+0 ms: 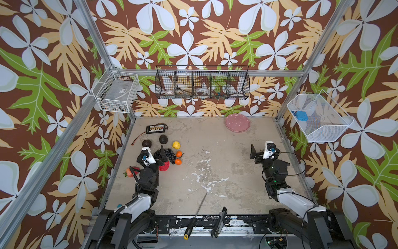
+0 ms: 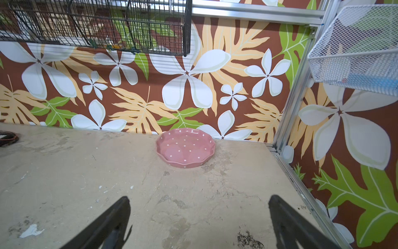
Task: Place and organize the fake fruits in the fruit bowl
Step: 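Grip the pink dotted plate rim with the right gripper while the left arm lifts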
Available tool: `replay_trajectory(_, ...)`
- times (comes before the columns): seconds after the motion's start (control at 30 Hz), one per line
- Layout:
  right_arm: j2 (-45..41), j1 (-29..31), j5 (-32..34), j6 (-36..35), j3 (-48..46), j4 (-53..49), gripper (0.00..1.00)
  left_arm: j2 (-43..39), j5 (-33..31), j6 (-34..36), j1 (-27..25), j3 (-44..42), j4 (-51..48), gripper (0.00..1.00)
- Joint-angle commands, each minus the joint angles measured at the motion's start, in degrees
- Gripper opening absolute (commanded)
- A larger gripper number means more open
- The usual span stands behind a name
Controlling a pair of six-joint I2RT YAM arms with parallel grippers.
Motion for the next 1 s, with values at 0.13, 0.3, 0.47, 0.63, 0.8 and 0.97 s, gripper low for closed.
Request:
replay_trajectory(0.13, -10.04, 0.29, -0.64, 15.9, 8.52, -19.42, 1.0, -11.21, 1.05, -20.89, -2.64, 4.0, -13.87, 1.0)
replay_trajectory(0.3, -8.45, -1.46, -2.79, 26.7, 13.52, -27.58, 0.99, -15.97, 6.55, -41.15, -2.58, 6.21, -25.21, 1.0)
replay_trajectory(0.47, -0.74, -1.91, -6.03, 27.89, 17.69, -30.8, 1.0, -22.16, 13.97, -47.53, -2.22, 3.35, -30.86, 1.0)
replay_trajectory(0.63, 11.21, -1.91, -5.06, 30.19, 24.24, -33.23, 0.99, -22.33, 18.91, -40.33, -2.52, 9.99, -51.5, 1.0)
replay_trajectory(0.8, 24.5, -1.91, -4.55, 33.43, 31.81, -34.24, 0.98, -21.94, 22.98, -38.95, -5.17, 10.24, -53.73, 1.0)
replay_trajectory(0.97, 37.85, -1.91, -4.39, 34.62, 42.43, -37.99, 0.91, -21.34, 22.97, -38.04, -6.99, 10.58, -54.74, 1.0)
